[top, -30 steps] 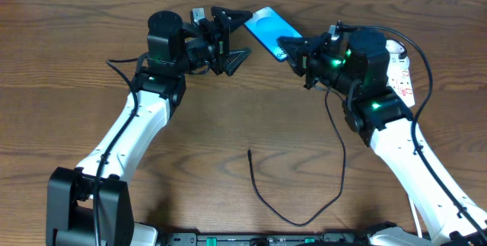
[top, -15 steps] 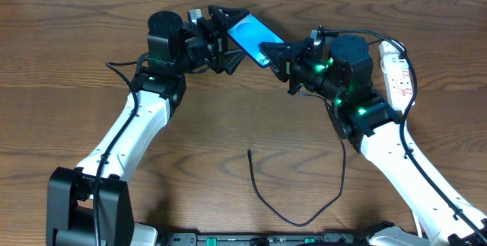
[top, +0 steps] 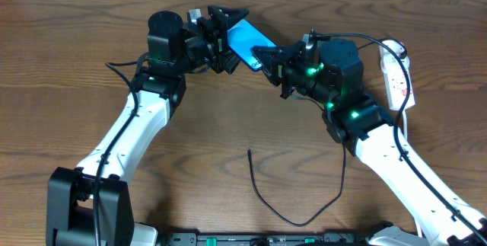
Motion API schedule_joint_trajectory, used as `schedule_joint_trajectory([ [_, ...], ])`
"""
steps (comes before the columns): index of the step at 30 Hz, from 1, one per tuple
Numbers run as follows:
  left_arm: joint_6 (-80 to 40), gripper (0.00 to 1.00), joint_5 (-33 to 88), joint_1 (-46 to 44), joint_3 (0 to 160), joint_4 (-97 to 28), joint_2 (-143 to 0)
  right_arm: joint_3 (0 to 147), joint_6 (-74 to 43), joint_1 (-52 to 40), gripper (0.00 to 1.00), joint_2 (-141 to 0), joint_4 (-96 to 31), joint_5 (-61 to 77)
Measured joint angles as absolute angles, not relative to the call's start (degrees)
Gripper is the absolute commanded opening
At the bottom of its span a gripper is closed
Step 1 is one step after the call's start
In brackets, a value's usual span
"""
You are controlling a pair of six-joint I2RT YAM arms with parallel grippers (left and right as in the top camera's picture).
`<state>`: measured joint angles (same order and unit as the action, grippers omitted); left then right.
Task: Plug charger to phone and switch on socket
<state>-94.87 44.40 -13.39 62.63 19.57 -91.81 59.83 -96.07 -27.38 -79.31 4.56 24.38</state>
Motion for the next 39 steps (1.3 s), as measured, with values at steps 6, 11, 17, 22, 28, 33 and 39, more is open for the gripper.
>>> schedule_joint_trajectory([
  [6, -95.44, 0.70, 44.07, -13.56, 62.63, 19.53, -91.81, 59.83, -96.38, -27.57, 0.01, -79.31, 4.56, 23.55],
  [11, -95.64, 0.58, 43.92, -13.61, 62.63, 19.55, -91.81, 59.83, -96.57, -27.57, 0.01, -79.31, 4.56, 23.53],
  [17, -95.74, 0.39, 43.33, -13.61, 62.63, 19.59, -91.81, 59.83, -96.60, -27.94, 0.01, -79.31, 4.56, 23.42],
  [22, -95.79, 0.29, 43.13, -13.61, 62.63, 19.57, -91.81, 59.83, -96.60, -28.21, 0.02, -79.31, 4.54, 23.31],
  [28, -95.79, 0.21, 43.13, -13.61, 62.63, 19.57, -91.81, 59.83, -96.60, -28.18, 0.02, -79.31, 4.54, 23.27],
  [33, -95.81, 0.11, 43.11, -13.61, 62.63, 19.57, -91.81, 59.83, -96.60, -28.18, 0.02, -79.31, 4.51, 23.29],
  [39, -95.81, 0.08, 43.11, -13.61, 62.63, 19.77, -91.81, 59.83, -98.56, -28.18, 0.02, -79.31, 4.54, 23.14],
])
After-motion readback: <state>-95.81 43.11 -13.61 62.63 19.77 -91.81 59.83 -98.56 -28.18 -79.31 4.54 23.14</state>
